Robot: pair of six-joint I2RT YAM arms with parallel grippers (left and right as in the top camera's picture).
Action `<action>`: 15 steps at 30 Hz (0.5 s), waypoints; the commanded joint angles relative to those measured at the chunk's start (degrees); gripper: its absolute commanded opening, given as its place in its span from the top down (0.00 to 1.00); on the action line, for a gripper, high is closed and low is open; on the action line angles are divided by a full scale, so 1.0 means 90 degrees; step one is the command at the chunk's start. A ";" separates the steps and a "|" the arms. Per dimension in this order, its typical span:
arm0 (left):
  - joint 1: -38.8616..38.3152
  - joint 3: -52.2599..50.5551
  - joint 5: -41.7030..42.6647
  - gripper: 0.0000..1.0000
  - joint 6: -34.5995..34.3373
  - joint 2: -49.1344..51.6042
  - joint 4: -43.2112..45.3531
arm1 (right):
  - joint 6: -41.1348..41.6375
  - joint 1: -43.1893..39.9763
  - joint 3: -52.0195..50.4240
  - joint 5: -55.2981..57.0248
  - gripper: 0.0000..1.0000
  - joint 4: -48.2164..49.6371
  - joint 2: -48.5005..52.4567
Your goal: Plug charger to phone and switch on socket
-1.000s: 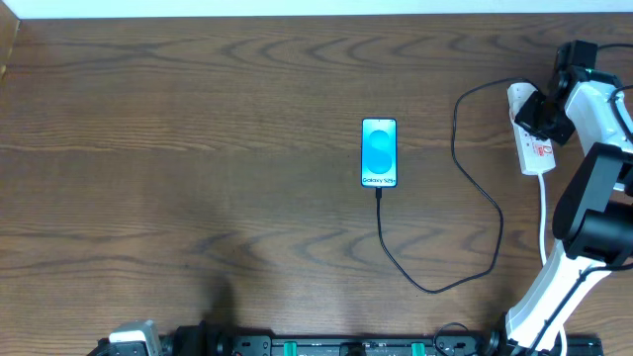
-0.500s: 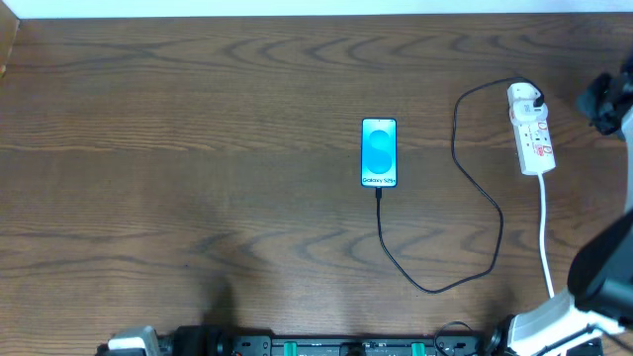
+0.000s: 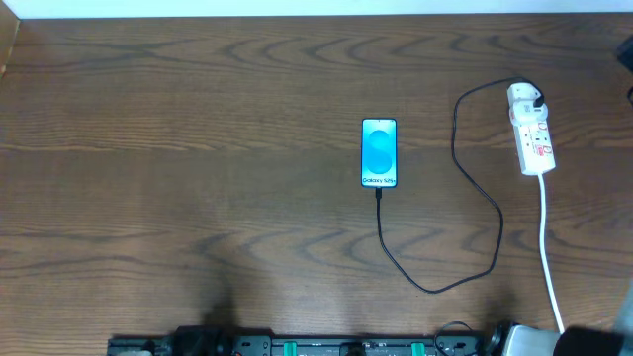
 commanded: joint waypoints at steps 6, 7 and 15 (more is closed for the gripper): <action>-0.0017 0.0024 -0.0039 0.25 0.0036 -0.0257 -0.0158 | 0.0056 0.0022 0.0022 -0.0736 0.99 -0.0333 -0.0950; -0.0017 0.0024 -0.0039 0.25 0.0036 -0.0257 -0.0158 | 0.0056 0.0022 0.0022 -0.0797 0.99 -0.0364 -0.1008; -0.0017 0.0024 -0.0039 0.25 0.0036 -0.0267 -0.0158 | 0.0053 0.0231 0.0019 -0.1433 0.98 -0.0454 -0.1319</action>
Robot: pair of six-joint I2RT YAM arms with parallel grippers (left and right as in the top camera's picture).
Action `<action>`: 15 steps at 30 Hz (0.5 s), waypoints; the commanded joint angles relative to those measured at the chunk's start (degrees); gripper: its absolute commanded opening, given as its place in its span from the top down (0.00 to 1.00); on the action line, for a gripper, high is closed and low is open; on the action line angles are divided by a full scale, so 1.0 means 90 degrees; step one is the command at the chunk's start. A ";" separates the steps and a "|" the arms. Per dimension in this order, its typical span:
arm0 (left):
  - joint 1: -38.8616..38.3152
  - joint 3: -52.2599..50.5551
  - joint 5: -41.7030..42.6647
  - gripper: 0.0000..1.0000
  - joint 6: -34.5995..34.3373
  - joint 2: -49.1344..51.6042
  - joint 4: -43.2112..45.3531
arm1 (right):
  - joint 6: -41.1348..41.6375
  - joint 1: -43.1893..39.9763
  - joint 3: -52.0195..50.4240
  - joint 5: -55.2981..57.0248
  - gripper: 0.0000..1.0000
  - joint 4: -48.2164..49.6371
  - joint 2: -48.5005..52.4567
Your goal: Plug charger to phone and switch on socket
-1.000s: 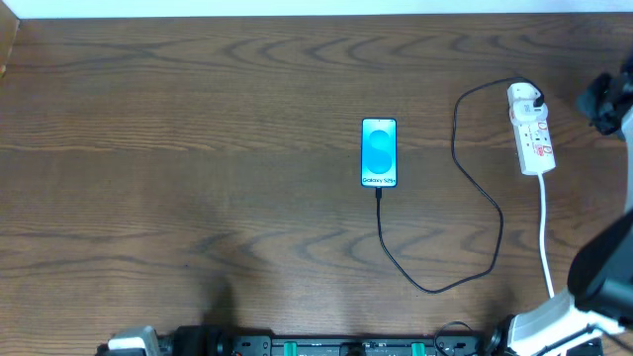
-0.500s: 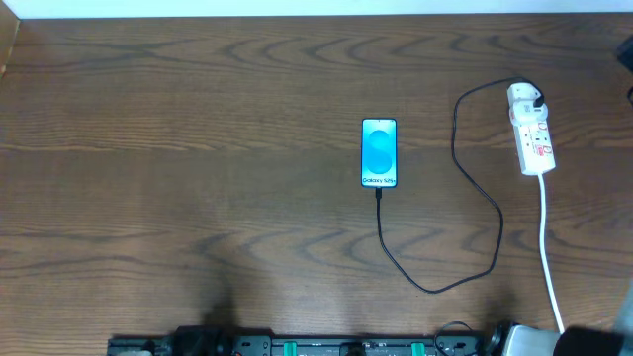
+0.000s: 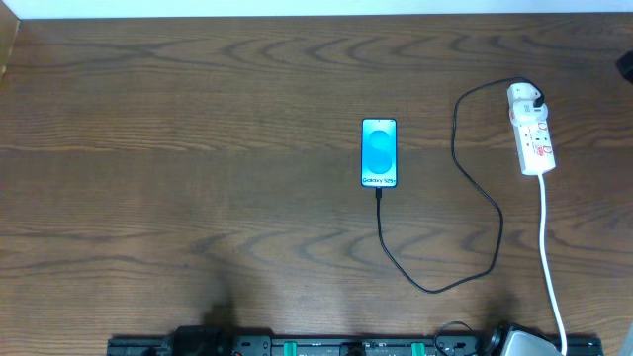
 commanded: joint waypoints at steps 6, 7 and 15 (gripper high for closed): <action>-0.0012 0.0024 -0.0036 0.26 0.0036 -0.0367 0.0002 | 0.0044 0.0585 0.0017 -0.0321 0.95 -0.0092 -0.0313; -0.0012 0.0061 -0.0036 0.25 0.0034 -0.0369 -0.0090 | 0.0044 0.0614 0.0017 -0.0321 0.95 -0.0100 -0.0321; -0.0005 0.0100 -0.0036 0.26 0.0034 -0.0362 -0.0068 | 0.0044 0.0753 0.0017 -0.0321 0.94 -0.0104 -0.0342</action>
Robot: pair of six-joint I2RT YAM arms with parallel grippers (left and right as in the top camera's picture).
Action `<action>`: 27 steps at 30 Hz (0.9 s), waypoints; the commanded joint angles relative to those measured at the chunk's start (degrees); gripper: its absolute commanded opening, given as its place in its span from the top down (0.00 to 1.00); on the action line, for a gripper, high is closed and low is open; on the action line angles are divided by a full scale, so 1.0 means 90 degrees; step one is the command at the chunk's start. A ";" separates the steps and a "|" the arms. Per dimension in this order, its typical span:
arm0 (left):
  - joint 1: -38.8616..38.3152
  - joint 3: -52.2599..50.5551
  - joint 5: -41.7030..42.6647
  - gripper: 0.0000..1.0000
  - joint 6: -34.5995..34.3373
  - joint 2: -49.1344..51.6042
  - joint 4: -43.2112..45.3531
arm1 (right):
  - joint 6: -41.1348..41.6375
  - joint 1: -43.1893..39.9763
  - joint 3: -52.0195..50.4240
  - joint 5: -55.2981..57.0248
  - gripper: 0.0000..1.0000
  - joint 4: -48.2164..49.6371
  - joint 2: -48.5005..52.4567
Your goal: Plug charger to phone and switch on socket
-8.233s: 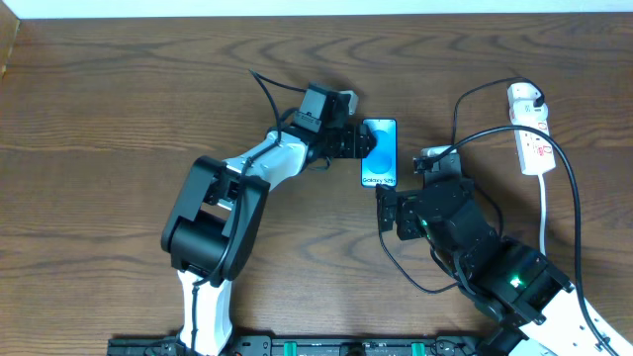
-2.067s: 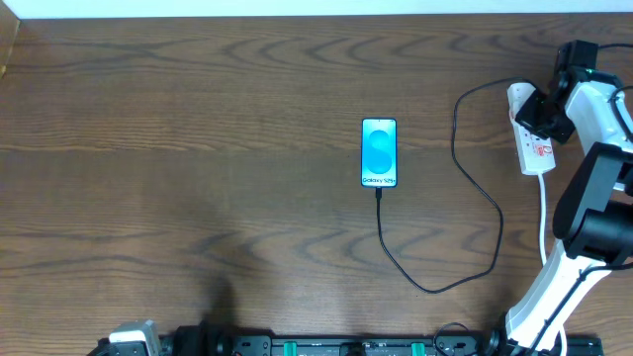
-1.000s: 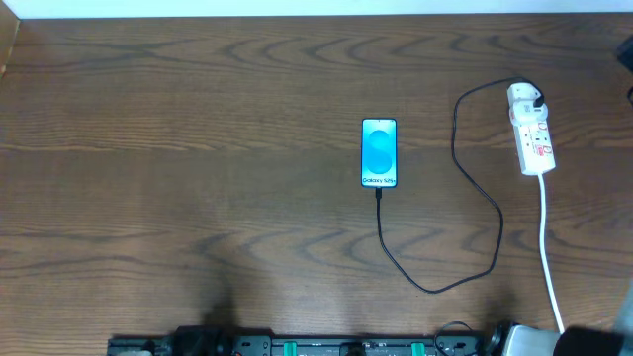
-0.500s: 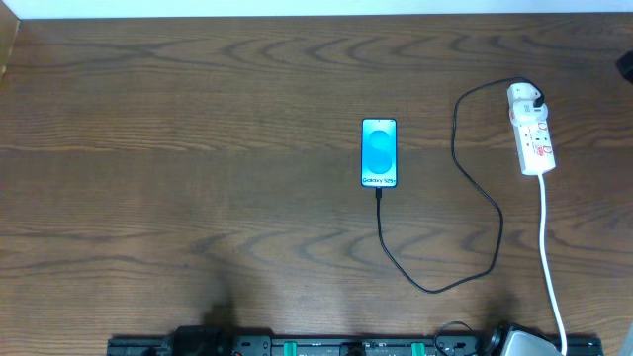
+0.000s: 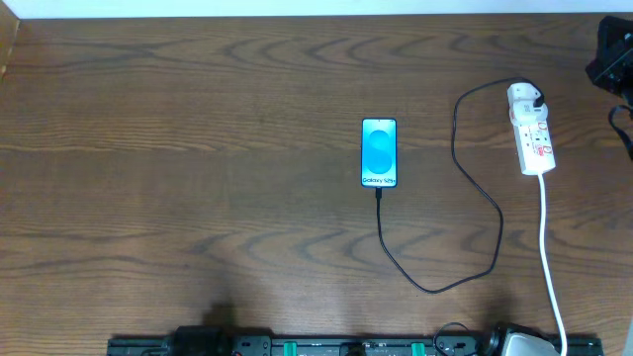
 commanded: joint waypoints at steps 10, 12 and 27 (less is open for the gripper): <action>-0.0007 0.0046 -0.0036 0.26 0.0034 -0.0034 -0.0010 | 0.0041 0.0097 0.0017 -0.0039 0.92 -0.0015 -0.0277; -0.0007 0.0046 -0.0036 0.25 0.0034 -0.0034 -0.0010 | 0.0041 0.0097 0.0017 -0.0027 0.92 -0.0041 -0.0340; -0.0007 -0.0066 -0.0209 0.25 0.0012 -0.0034 0.1452 | 0.0041 0.0138 0.0015 0.0007 0.91 -0.0056 -0.0510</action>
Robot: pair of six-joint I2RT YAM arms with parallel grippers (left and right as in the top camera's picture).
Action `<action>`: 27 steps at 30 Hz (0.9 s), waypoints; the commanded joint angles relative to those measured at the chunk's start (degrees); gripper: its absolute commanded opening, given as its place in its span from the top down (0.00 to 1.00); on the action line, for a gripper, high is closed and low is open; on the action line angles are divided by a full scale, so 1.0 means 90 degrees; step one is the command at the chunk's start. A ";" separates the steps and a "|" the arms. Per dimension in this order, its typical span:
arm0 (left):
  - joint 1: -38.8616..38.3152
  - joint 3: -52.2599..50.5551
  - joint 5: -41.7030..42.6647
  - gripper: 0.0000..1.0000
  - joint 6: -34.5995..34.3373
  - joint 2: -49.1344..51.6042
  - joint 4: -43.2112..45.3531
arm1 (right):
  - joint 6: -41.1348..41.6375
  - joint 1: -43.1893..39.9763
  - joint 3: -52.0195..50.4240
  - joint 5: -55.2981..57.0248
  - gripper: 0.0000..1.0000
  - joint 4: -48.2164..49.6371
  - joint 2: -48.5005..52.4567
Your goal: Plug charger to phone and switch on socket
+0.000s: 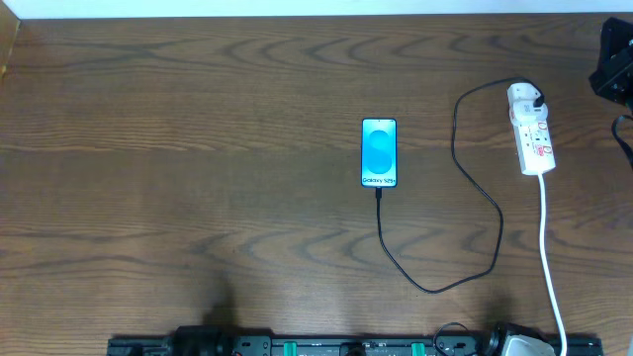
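Note:
The phone (379, 152) lies face up at the table's middle, its screen lit blue. A black charger cable (432, 289) runs from the phone's lower end, loops right and climbs to the plug (530, 97) seated in the white power strip (534, 141) at the right. A black part of my right arm, likely the right gripper (615, 59), juts in at the right edge, above and right of the strip and apart from it. Its fingers cannot be made out. My left gripper is out of view.
The strip's white cord (547, 247) runs down to the front edge. The arm bases (297, 346) line the front edge of the wooden table (178, 178). A thin black wire (625, 133) hangs at the right edge.
The black arm part at the right edge has drawn back slightly to the right. Phone, cable and power strip have not moved.
At first only slivers of the right arm showed at the right edge. It then reached further into view near the power strip, and now sits a little further right. The phone stayed lit with the cable at its lower end throughout.

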 commanded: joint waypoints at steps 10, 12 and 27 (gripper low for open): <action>-0.0007 -0.1294 -0.0092 0.25 0.0015 -0.0034 0.1309 | -0.0248 0.0576 0.0015 0.0648 0.87 -0.0002 -0.0483; -0.0010 -0.1600 -0.0090 0.25 0.0015 -0.0034 0.1593 | -0.0313 0.0622 0.0015 0.0716 0.87 -0.0005 -0.0561; -0.0007 -0.3623 -0.0090 0.26 0.0015 -0.0034 0.3696 | -0.0580 0.0658 0.0015 0.0729 0.85 0.0000 -0.1015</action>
